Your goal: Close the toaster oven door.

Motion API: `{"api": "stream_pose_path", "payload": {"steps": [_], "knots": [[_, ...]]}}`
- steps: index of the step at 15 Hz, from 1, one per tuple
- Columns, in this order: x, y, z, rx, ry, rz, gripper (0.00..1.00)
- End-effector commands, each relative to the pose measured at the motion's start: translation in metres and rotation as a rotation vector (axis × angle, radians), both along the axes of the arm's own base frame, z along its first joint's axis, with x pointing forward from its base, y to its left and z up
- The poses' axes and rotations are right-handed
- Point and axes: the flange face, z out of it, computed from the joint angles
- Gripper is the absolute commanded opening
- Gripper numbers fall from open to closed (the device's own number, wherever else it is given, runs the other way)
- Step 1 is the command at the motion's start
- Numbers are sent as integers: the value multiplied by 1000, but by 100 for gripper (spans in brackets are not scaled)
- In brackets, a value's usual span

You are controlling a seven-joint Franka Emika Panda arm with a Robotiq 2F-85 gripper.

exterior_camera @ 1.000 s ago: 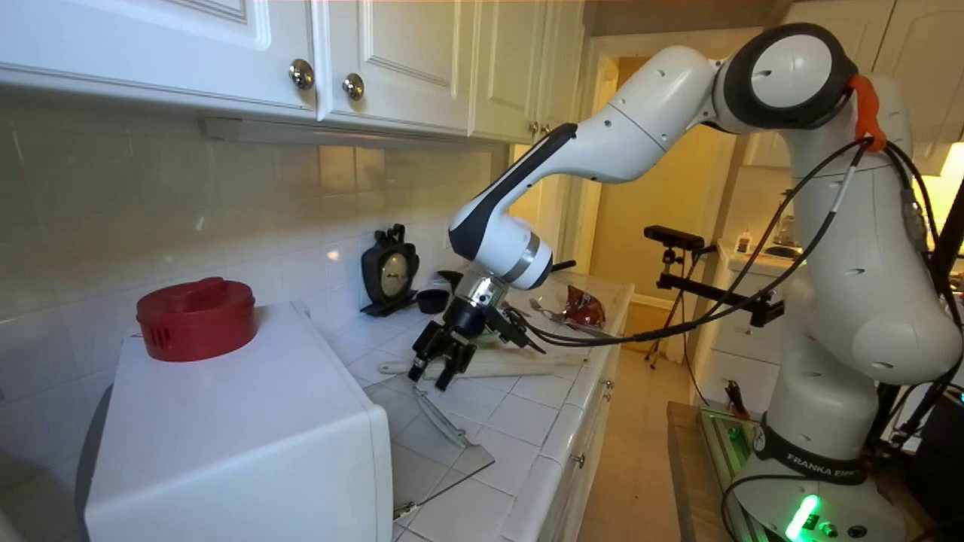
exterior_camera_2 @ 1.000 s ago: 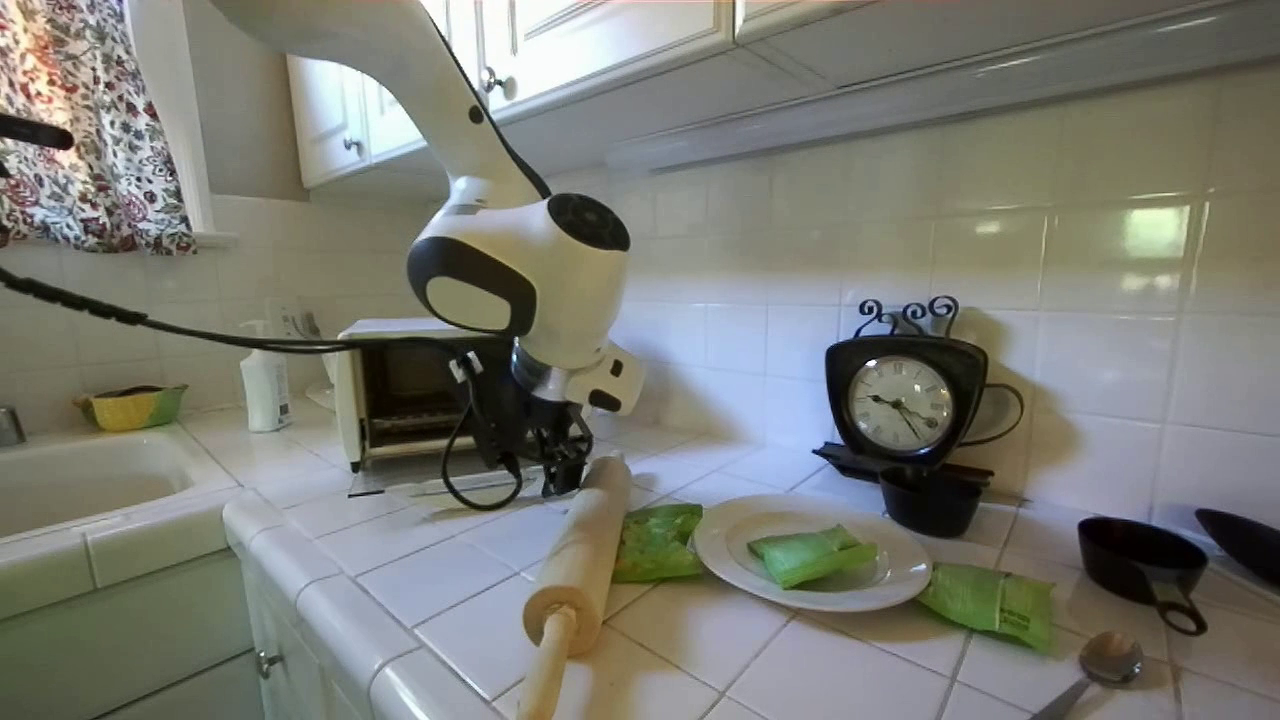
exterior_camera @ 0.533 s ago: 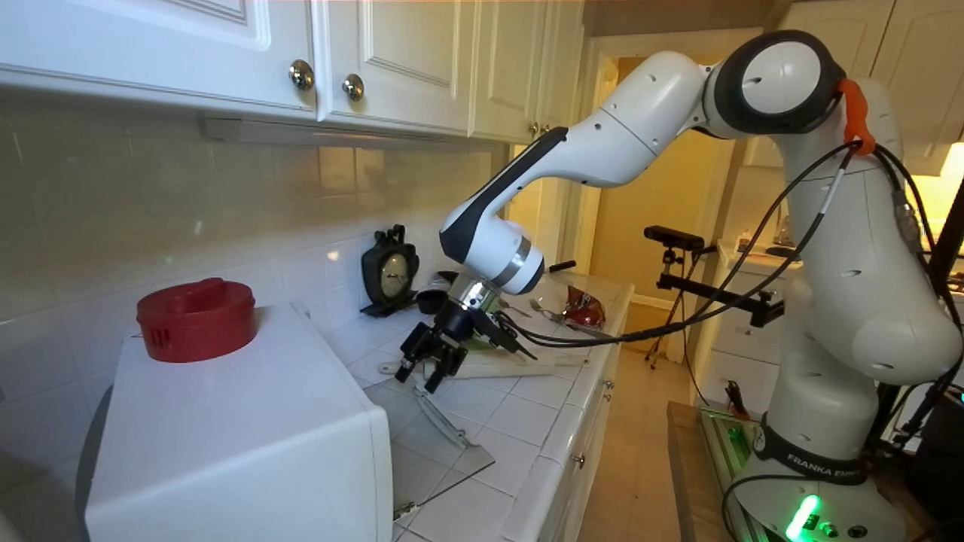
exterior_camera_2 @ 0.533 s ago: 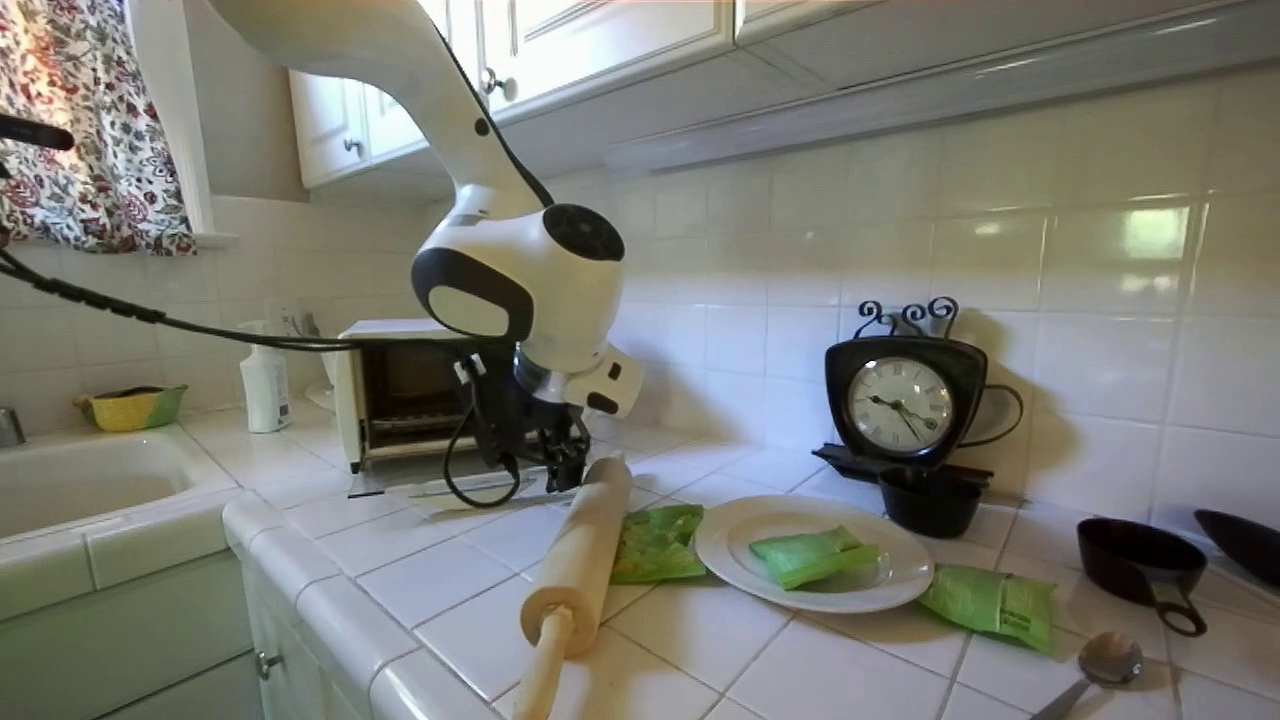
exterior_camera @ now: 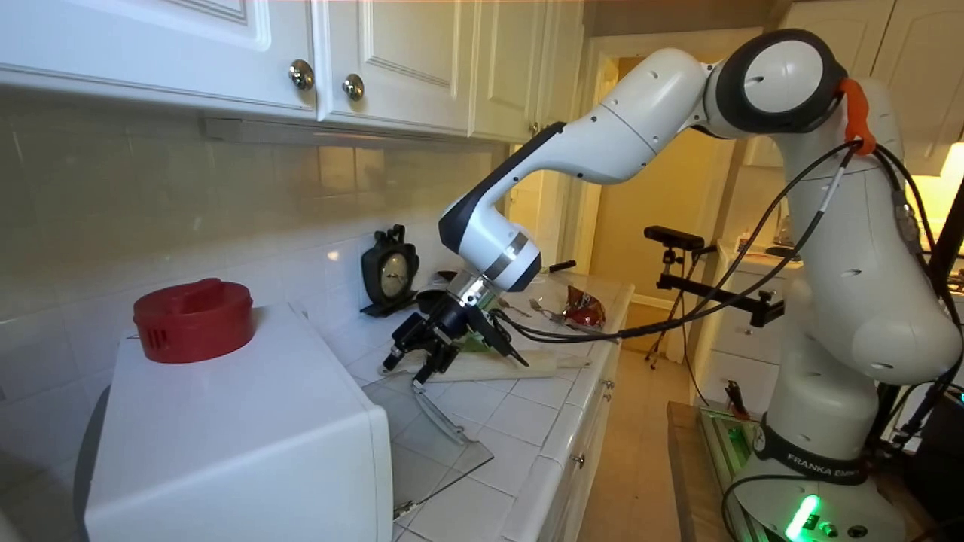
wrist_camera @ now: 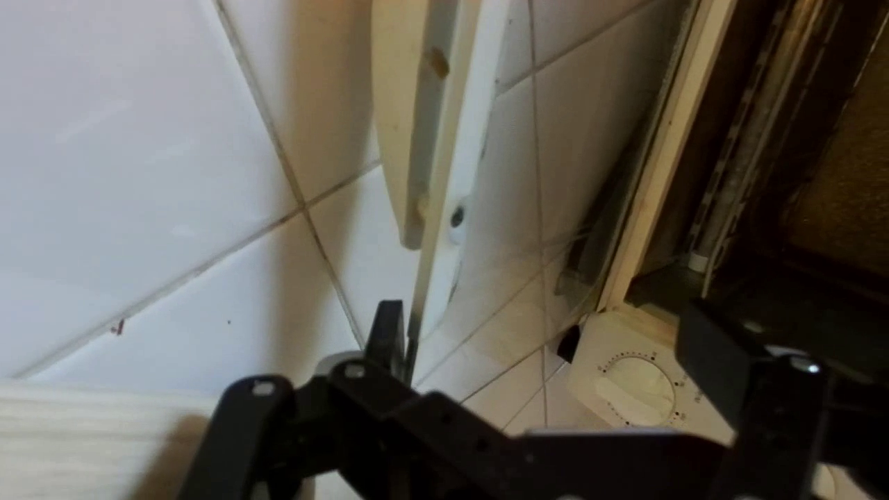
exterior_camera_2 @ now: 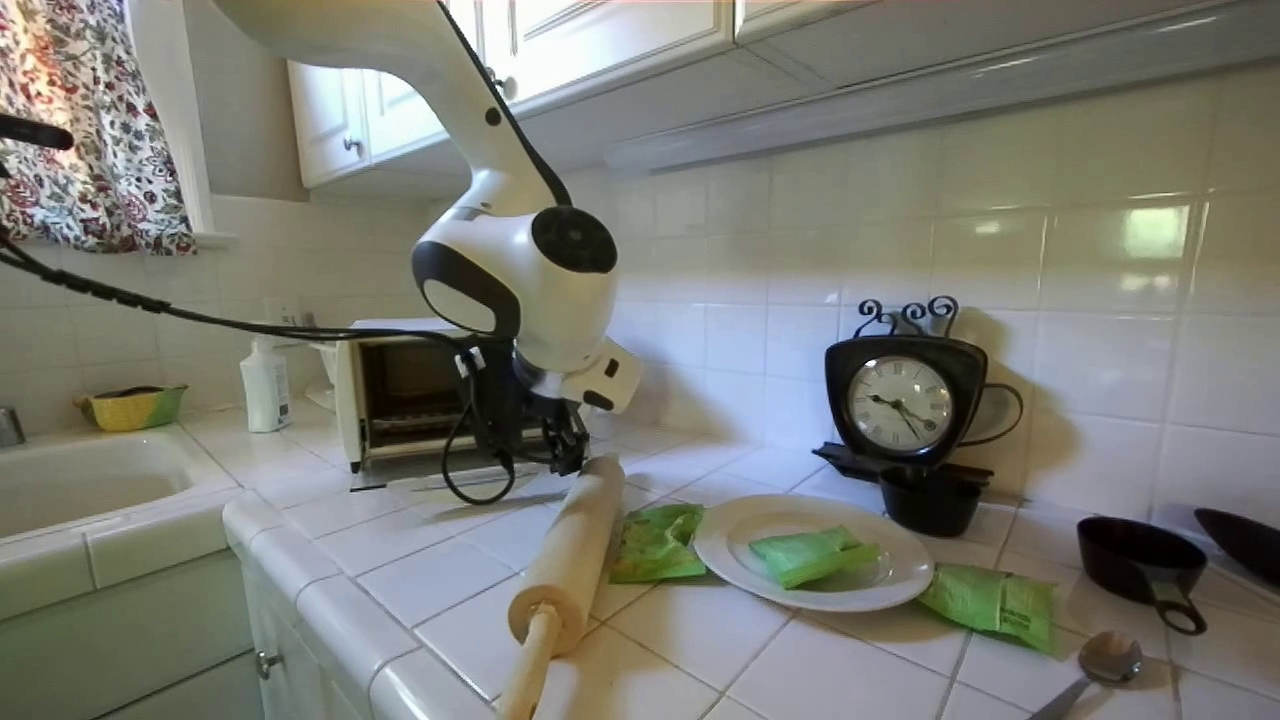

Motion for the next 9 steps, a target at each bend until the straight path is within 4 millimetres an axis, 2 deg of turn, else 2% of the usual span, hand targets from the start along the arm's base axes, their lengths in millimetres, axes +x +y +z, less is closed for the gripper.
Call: {"api": "stream_pose_path", "payload": {"steps": [1,6,9], "knots": [[-1,7,9,48,-64,-2,100],[-7,23,29,21,-132,37,100],[-12,42,49,-2,-174,73,100]]}}
